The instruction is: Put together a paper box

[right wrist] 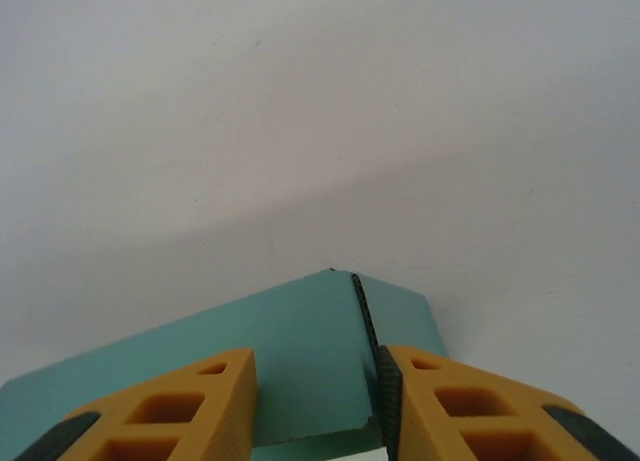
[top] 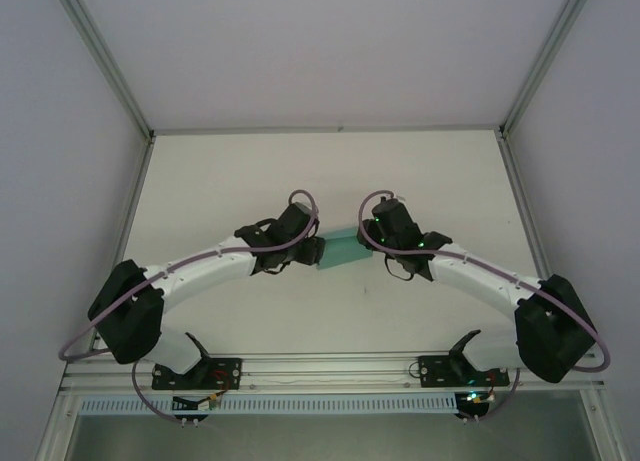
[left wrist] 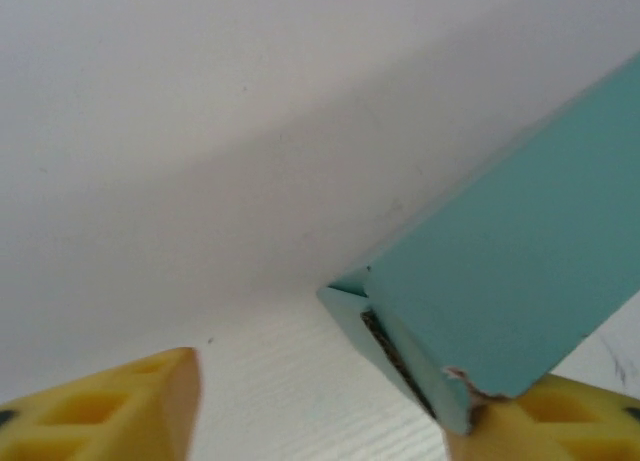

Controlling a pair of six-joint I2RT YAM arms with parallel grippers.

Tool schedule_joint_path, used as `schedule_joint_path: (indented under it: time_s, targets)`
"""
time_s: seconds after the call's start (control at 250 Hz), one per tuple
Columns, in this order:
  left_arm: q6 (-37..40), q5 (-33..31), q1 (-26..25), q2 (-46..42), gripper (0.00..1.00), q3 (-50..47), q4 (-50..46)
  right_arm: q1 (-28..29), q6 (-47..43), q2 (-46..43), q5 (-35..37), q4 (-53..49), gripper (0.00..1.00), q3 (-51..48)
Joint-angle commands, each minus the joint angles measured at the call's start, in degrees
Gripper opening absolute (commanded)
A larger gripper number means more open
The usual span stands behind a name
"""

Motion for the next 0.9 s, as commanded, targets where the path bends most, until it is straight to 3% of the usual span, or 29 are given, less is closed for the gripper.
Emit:
schedule_joint_path:
  time_s: [0.0, 0.112, 0.264, 0.435, 0.603, 0.771, 0.894]
  targets:
    - [2.43, 1.6, -0.92, -3.61, 0.77, 0.42, -7.15, 0.04, 1.92, 1.93, -1.64, -5.93, 0.32, -3.44]
    - [1.77, 5.21, -0.91, -6.58, 1.0, 0.47, -7.09, 0.08, 2.69, 0.99, -1.73, -6.11, 0.32, -4.72]
    - [-3.83, 5.96, 1.06, -6.68, 1.0, 2.57, -5.97, 0.09, 2.63, 0.23, -1.65, -6.04, 0.32, -5.71]
    - [-7.65, 14.95, 6.42, -0.39, 1.0, 3.88, 0.18, 0.05, 2.59, 0.68, -2.0, -5.13, 0.32, -5.68]
    - [-10.23, 24.04, 10.39, 3.54, 0.83, 1.46, 5.36, 0.08, 2.51, 1.08, -1.67, -5.45, 0.32, -5.45]
    - [-11.98, 27.65, 11.96, 4.79, 0.65, -3.46, 10.39, 0.07, 2.88, 1.37, -0.84, -6.53, 0.33, -5.44]
    - [-12.88, 29.18, 12.61, 4.59, 0.57, -8.14, 14.57, 0.07, 0.94, 1.33, 1.26, -9.05, 0.36, -4.52]
